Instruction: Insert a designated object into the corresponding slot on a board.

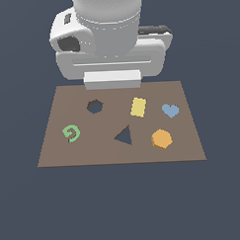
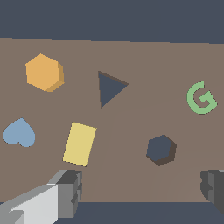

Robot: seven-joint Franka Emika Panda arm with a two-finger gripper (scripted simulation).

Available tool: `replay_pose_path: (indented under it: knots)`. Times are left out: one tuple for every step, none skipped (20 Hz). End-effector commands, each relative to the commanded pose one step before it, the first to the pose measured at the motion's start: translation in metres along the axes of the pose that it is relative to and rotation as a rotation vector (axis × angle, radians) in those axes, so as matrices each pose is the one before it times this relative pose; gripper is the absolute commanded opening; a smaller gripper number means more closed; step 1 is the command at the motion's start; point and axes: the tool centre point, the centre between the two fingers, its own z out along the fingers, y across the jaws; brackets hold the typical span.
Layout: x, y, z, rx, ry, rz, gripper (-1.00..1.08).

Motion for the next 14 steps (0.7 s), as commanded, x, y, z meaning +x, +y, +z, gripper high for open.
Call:
replay_pose_path:
  knots:
    - [0.00000,0.00001,0.00000,0.00000,0.00000,0.00000,1.00]
    - [0.00018,-0.00014,0.00021,0.00000,0.00000,0.00000,1.00]
    - [0.00053,-0.00042,0.00064,0.00000,0.00000,0.00000,1.00]
    - [0.00080,-0.00126,0.00073,0.00024,0.00056,-0.00103,1.00]
    - [0.00118,-0.00130,0.00129,0.00015,0.00032,-0.00059,1.00]
    - [0.00149,-0.00190,0.00152,0.00030,0.00065,-0.00118,1.00]
    - [0.00182,-0.00225,0.00189,0.00033,0.00072,-0.00133,1.00]
    - [0.00215,-0.00265,0.00222,0.00038,0.00085,-0.00157,1.00]
    - [0.00248,-0.00298,0.00259,0.00040,0.00091,-0.00168,1.00]
    - [0.00280,-0.00335,0.00293,0.00044,0.00102,-0.00188,1.00]
    - [0.00311,-0.00379,0.00321,0.00051,0.00121,-0.00223,1.00]
    - [0.00343,-0.00413,0.00354,0.00053,0.00130,-0.00238,1.00]
    - [0.00373,-0.00447,0.00383,0.00056,0.00141,-0.00260,1.00]
    - [0.00400,-0.00475,0.00410,0.00056,0.00149,-0.00274,1.00]
